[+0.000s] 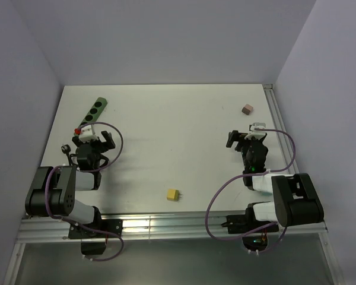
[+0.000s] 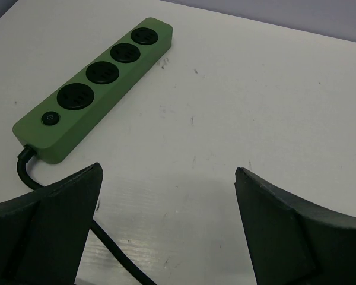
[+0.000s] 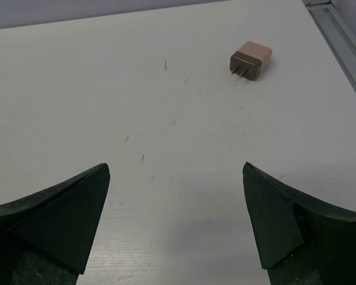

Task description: Insert the plug

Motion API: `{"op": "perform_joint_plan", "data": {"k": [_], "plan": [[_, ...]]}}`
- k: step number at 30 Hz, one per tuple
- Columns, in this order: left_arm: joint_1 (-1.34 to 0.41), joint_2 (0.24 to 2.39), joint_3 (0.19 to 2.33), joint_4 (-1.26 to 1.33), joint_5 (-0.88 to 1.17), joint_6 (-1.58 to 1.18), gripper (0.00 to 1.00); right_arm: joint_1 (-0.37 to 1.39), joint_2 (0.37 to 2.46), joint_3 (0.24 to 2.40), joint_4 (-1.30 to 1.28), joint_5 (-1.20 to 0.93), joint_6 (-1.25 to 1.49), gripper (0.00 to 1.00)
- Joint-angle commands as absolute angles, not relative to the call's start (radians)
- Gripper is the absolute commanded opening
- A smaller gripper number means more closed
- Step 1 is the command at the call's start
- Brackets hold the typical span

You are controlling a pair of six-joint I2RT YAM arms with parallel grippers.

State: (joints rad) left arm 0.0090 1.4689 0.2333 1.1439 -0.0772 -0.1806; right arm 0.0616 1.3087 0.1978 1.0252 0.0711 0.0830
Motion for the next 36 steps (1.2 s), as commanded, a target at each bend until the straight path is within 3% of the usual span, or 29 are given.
{"op": "perform_joint_plan", "data": {"k": [1, 24, 31, 36], "plan": [[0.011, 1.456, 0.258, 1.19, -0.087, -0.155, 0.99, 0.057, 1.299, 0.224, 1.094, 0.094, 0.064, 1.0], [0.011, 1.456, 0.258, 1.189, -0.087, -0.155, 0.99, 0.06, 1.29, 0.218, 1.109, 0.136, 0.068, 1.0], [0.009, 1.457, 0.258, 1.187, -0.086, -0.155, 1.0, 0.164, 1.166, 0.37, 0.767, 0.305, 0.029, 1.0], [0.02, 1.454, 0.249, 1.207, -0.071, -0.158, 1.0, 0.179, 1.193, 0.588, 0.41, 0.4, 0.228, 1.0]]}}
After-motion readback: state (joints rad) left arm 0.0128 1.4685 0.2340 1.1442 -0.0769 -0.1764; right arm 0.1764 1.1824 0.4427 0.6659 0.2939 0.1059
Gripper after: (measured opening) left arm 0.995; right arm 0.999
